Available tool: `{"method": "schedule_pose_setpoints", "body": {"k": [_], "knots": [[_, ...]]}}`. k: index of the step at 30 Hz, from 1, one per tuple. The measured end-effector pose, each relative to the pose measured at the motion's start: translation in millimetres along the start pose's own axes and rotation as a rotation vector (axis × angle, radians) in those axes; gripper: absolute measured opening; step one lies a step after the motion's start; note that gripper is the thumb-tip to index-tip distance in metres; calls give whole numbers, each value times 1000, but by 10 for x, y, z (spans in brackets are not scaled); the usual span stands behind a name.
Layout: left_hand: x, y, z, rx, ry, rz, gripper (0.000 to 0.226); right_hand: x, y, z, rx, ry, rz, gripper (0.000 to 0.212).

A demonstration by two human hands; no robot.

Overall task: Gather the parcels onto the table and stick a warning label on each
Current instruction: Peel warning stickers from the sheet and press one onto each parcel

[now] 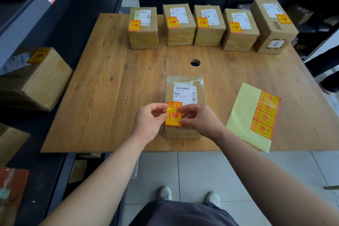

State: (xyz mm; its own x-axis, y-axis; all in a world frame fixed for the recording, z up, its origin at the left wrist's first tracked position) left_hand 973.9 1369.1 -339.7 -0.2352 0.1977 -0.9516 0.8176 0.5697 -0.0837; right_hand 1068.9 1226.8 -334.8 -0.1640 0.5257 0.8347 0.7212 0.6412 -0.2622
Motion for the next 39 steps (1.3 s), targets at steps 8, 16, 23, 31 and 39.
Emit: {"method": "schedule_pose_setpoints", "body": {"k": [8,16,23,31,39], "knots": [[65,-9,13,15,20,-9,28,-15,20,48,24,-66,-8,34],[66,9,22,19,57,-3,28,-15,36,47,22,-80,-7,33],[38,14,16,25,103,9,28,-9,64,57,23,-134,-15,34],[27,17,29,48,170,-8,29,161,41,105,14,-388,-126,35],[103,5,123,141,209,21,36,100,-53,74,-76,-599,-200,41]]}}
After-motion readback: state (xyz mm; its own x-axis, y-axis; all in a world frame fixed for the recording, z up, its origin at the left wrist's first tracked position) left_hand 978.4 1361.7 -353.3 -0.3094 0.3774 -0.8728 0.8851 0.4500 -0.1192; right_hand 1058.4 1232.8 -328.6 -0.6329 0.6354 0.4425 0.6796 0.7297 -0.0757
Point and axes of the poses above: each hand's wrist, its own y-axis towards the middle knuckle, its own z-axis out of the palm, x = y × z, the point moved 10 cm from there along y, towards the middle knuckle, and after that the axes turned 2 degrees about z, right-handed, at the moved point
